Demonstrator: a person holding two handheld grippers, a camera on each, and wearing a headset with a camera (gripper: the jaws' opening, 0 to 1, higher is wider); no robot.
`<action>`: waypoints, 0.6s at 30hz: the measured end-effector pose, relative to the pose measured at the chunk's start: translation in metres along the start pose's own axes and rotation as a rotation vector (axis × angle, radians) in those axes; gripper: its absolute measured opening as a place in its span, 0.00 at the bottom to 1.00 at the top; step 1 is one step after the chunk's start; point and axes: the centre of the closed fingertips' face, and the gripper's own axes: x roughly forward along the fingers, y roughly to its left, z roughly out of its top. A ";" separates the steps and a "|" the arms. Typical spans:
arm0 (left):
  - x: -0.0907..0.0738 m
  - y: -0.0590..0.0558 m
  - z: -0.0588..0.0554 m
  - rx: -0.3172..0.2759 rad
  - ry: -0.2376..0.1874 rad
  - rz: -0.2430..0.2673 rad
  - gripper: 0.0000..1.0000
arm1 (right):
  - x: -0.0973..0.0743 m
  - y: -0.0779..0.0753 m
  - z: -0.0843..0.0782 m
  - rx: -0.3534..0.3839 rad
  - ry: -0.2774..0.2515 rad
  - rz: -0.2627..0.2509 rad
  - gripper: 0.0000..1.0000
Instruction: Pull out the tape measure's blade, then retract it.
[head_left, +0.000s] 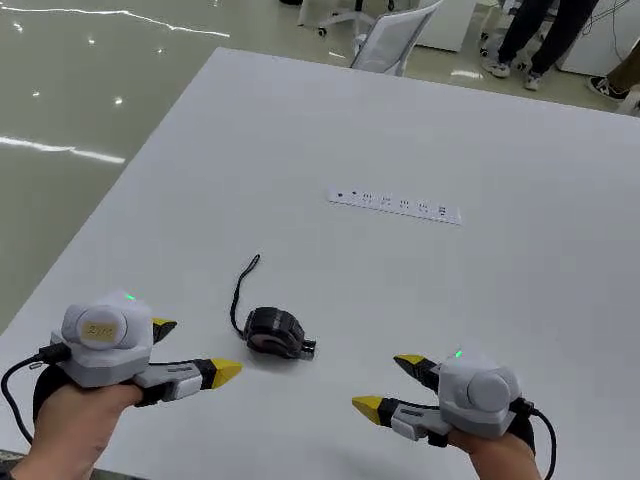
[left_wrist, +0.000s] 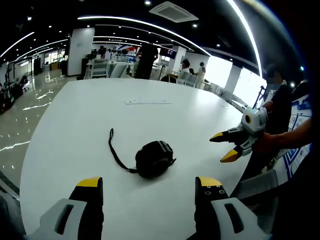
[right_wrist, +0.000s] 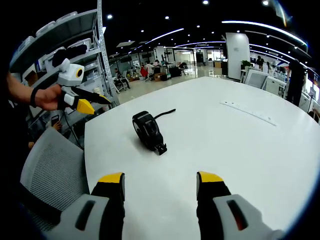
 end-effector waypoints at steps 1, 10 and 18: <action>0.000 0.000 0.000 0.001 0.000 -0.001 0.72 | 0.000 -0.001 -0.001 0.001 0.000 -0.002 0.59; -0.003 -0.002 0.002 0.016 -0.010 -0.001 0.74 | -0.005 -0.002 -0.001 -0.001 -0.006 -0.017 0.62; -0.006 0.003 0.002 0.011 -0.021 0.011 0.74 | -0.008 -0.001 -0.001 0.001 -0.009 -0.021 0.62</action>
